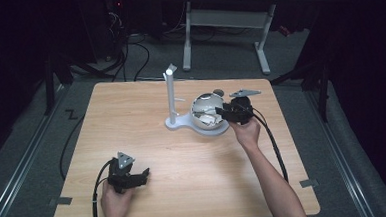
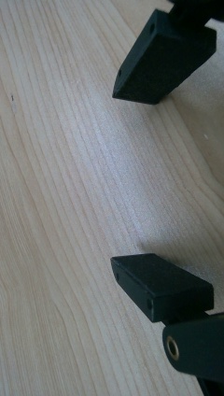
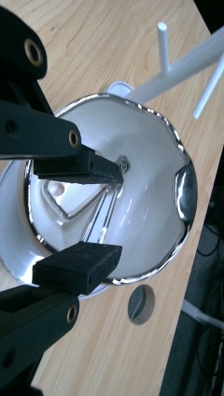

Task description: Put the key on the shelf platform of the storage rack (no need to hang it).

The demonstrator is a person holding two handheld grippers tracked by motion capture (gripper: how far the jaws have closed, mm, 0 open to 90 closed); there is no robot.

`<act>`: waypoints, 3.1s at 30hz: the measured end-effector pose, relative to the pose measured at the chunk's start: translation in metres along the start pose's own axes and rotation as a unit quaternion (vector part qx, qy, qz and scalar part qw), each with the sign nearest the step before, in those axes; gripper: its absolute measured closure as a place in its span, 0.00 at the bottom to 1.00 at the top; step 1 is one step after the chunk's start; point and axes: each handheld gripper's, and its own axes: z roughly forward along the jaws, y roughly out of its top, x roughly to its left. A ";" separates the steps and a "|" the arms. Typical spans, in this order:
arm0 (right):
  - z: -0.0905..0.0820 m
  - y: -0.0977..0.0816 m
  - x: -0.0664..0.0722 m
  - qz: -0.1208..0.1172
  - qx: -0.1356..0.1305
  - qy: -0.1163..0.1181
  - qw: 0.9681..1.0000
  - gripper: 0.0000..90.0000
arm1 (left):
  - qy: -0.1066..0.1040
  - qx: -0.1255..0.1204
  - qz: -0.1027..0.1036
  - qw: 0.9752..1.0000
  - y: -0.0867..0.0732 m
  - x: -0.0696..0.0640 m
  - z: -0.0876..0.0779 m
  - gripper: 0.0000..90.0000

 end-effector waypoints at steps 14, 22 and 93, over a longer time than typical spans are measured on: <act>-0.034 -0.003 -0.016 0.018 -0.030 -0.004 0.999 0.62 | 0.001 -0.001 -0.002 1.000 0.000 0.000 0.000 0.18; -0.055 -0.005 -0.024 0.019 -0.028 -0.009 0.999 0.60 | 0.001 -0.001 -0.001 1.000 0.000 0.000 0.000 0.18; -0.144 -0.094 -0.002 0.037 -0.031 0.015 0.999 0.52 | 0.000 0.000 0.001 1.000 0.000 0.000 0.000 0.19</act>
